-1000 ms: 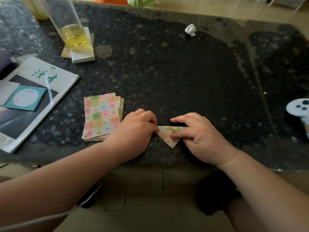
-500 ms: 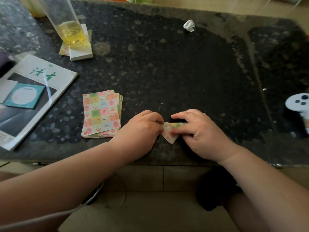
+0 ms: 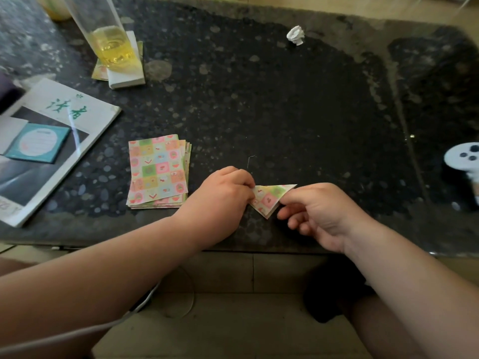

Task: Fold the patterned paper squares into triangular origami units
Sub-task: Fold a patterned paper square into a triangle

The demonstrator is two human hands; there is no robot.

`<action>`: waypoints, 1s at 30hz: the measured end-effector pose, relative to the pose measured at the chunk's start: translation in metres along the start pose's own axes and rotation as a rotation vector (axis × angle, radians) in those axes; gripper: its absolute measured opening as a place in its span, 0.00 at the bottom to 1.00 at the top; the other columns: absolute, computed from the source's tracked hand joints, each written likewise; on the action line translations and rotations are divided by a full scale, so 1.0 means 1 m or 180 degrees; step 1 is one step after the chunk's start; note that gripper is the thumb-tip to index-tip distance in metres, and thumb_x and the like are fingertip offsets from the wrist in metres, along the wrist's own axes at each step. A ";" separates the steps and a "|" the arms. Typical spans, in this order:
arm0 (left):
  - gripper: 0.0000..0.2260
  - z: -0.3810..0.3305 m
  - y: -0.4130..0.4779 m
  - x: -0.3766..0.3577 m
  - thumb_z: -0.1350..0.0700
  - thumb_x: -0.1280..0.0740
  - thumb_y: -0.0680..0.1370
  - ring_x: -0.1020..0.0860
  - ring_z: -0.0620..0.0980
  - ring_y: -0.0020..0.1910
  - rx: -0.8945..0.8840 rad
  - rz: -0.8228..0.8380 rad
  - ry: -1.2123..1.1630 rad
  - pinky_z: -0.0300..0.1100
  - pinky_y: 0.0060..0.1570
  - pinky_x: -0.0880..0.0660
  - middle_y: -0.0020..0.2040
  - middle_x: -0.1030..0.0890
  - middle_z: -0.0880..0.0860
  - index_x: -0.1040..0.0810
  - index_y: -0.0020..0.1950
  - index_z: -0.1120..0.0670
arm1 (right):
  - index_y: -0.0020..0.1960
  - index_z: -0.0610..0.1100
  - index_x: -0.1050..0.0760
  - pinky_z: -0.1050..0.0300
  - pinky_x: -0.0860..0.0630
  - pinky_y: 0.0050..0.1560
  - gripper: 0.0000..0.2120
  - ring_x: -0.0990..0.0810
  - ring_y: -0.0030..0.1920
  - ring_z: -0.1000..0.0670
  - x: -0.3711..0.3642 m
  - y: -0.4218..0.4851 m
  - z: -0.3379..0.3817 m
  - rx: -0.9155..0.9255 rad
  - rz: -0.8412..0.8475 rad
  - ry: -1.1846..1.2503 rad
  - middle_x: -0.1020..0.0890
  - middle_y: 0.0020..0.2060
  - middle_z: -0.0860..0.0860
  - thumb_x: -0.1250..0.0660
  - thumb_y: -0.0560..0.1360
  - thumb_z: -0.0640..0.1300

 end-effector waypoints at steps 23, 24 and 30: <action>0.09 -0.012 -0.007 -0.004 0.65 0.27 0.74 0.22 0.53 0.55 -0.0019 -0.0016 0.0004 0.47 0.52 0.19 0.56 0.18 0.53 0.14 0.51 0.55 | 0.43 0.39 0.17 0.56 0.18 0.32 0.10 0.13 0.33 0.47 -0.014 -0.004 0.006 0.0232 0.0001 -0.0648 0.14 0.33 0.45 0.26 0.78 0.45; 0.09 -0.012 -0.007 -0.005 0.65 0.28 0.74 0.23 0.53 0.56 -0.0011 0.0001 0.0001 0.47 0.52 0.20 0.56 0.19 0.53 0.14 0.51 0.55 | 0.43 0.39 0.17 0.55 0.18 0.33 0.10 0.13 0.34 0.47 -0.014 -0.004 0.006 0.0227 -0.0006 -0.0652 0.13 0.33 0.45 0.26 0.78 0.45; 0.09 -0.011 -0.007 -0.007 0.66 0.28 0.73 0.24 0.54 0.58 0.0079 0.0065 -0.0040 0.49 0.51 0.19 0.58 0.19 0.54 0.14 0.49 0.55 | 0.43 0.38 0.17 0.54 0.17 0.34 0.07 0.13 0.33 0.47 -0.013 -0.002 0.004 0.0225 -0.0048 -0.0631 0.14 0.33 0.44 0.27 0.78 0.41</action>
Point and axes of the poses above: each hand's wrist, its own y-axis towards the middle knuckle, its own x-axis out of the back of the hand, z = x × y, the point moved 9 cm from there along y, towards the middle knuckle
